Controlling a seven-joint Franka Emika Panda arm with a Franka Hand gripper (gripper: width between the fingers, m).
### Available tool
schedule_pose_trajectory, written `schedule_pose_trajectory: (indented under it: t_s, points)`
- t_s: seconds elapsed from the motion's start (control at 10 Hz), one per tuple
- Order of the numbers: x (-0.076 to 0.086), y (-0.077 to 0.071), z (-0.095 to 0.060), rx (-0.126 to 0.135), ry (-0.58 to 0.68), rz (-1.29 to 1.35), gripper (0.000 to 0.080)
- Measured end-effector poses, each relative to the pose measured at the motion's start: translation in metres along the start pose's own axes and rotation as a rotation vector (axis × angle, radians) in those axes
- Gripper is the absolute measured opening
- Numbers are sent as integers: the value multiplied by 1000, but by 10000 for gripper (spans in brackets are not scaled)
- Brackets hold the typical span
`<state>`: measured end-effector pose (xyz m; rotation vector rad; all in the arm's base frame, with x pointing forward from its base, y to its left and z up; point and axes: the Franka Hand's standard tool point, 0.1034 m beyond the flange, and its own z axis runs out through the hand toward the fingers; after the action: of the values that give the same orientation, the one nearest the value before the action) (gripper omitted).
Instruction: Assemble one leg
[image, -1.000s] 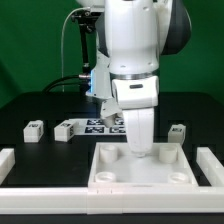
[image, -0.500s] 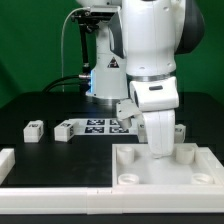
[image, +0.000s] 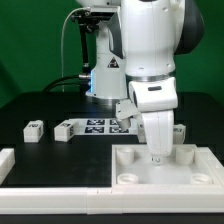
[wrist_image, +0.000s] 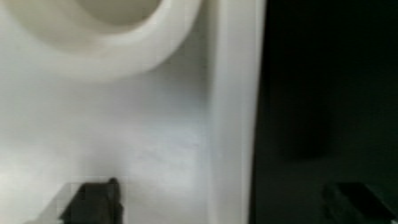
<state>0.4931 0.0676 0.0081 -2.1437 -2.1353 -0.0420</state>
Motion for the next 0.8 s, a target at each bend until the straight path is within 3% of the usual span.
schedule_pose_trajectory:
  t_s: [0.1, 0.6, 0.7, 0.8]
  points:
    - [0, 0, 0, 0, 0, 0, 627]
    - [-1, 0, 0, 0, 0, 1, 649]
    - [-2, -1, -2, -5, -1, 14, 649]
    - [-5, -8, -11, -27, -7, 46, 649]
